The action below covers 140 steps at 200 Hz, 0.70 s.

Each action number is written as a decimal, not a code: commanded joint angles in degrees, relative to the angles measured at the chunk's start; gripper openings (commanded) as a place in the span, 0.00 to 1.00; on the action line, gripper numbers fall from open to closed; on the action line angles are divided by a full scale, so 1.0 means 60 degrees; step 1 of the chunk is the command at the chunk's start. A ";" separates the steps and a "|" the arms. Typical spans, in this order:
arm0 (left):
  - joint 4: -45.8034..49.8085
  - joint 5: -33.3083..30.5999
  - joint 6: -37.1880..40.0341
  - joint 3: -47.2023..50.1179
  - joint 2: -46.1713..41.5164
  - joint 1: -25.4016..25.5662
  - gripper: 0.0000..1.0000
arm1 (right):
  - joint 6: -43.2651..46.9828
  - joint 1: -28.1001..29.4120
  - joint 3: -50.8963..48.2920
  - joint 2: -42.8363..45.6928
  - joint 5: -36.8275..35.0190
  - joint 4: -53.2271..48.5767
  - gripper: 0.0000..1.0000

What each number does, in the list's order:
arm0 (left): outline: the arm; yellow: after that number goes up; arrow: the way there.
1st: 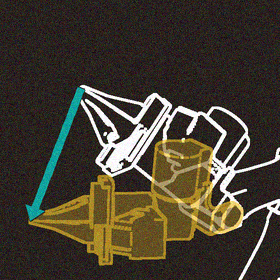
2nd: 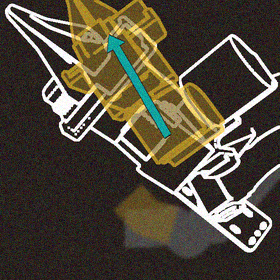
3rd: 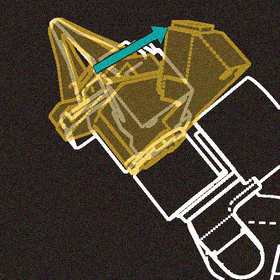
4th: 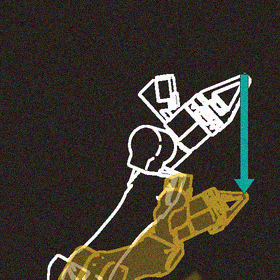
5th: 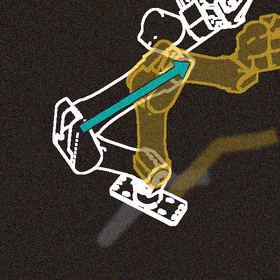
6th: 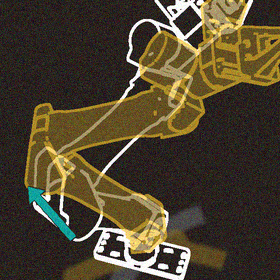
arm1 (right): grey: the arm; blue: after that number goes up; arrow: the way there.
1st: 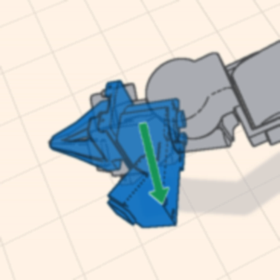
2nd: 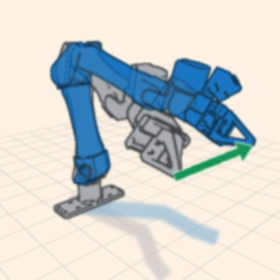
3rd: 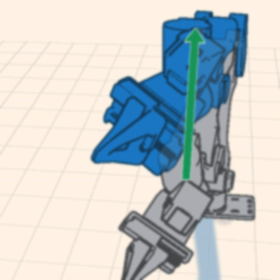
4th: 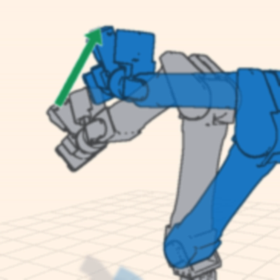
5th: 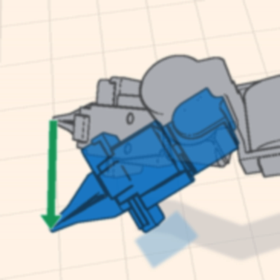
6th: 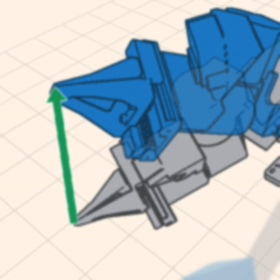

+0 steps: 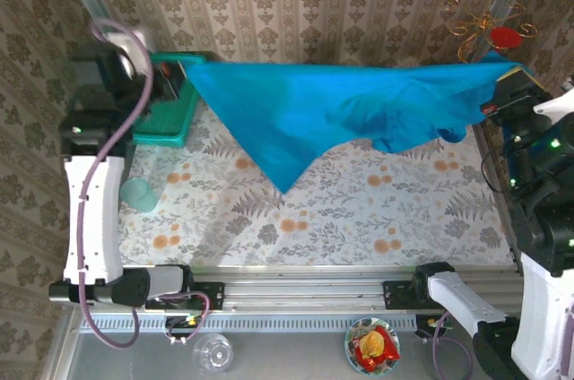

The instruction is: Fold the inside-out t-shirt

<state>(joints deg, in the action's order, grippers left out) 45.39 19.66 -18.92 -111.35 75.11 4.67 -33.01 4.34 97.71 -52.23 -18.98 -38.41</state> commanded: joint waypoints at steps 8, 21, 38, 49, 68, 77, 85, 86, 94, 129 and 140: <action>0.0740 -0.0478 0.0851 -0.3017 0.0223 -0.0210 0.00 | -0.1084 -0.0106 -0.1328 -0.0789 0.0948 0.0678 0.00; 0.0525 -0.0375 0.0779 -0.2335 0.0040 -0.0208 0.00 | -0.0983 -0.0157 -0.0927 -0.0889 0.0979 0.0505 0.00; -0.0463 -0.0149 0.0466 -0.0053 -0.0558 -0.0217 0.00 | -0.0117 -0.0224 0.0368 -0.0856 -0.0237 -0.0258 0.00; -0.0987 -0.0062 0.0262 0.1216 -0.0867 -0.0222 0.00 | 0.0649 -0.0225 0.1263 -0.0750 -0.1003 -0.0465 0.00; -0.1287 0.0051 -0.0022 0.2046 -0.1064 -0.0395 0.00 | 0.1329 -0.0225 0.2186 -0.0587 -0.1428 -0.0365 0.00; -0.1199 0.0144 -0.0094 0.1711 -0.1024 -0.0551 0.00 | 0.1268 -0.0223 0.2173 -0.0579 -0.1084 -0.0261 0.00; -0.1125 0.0165 -0.0106 0.1257 -0.0966 -0.0648 0.00 | 0.1096 -0.0225 0.1982 -0.0604 -0.0663 -0.0184 0.00; -0.1115 0.0165 -0.0103 0.1192 -0.0956 -0.0654 0.00 | 0.1080 -0.0225 0.1945 -0.0608 -0.0610 -0.0172 0.00; -0.1085 0.0166 -0.0047 0.0775 -0.0911 -0.0691 0.00 | 0.0961 -0.0225 0.1721 -0.0653 -0.0332 -0.0111 0.00; -0.1493 0.0871 -0.0221 0.0681 -0.1240 -0.0708 0.00 | 0.0918 -0.0225 0.1295 -0.0179 -0.0096 0.0267 0.00; -0.1766 0.1106 -0.0220 0.0980 -0.1630 -0.0716 0.00 | 0.1036 -0.0225 0.1335 0.0049 -0.0028 0.0309 0.00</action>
<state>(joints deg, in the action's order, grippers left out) 39.72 24.67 -18.72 -105.41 70.81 1.80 -28.51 3.62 106.41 -53.25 -18.22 -39.59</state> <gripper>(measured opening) 0.062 0.065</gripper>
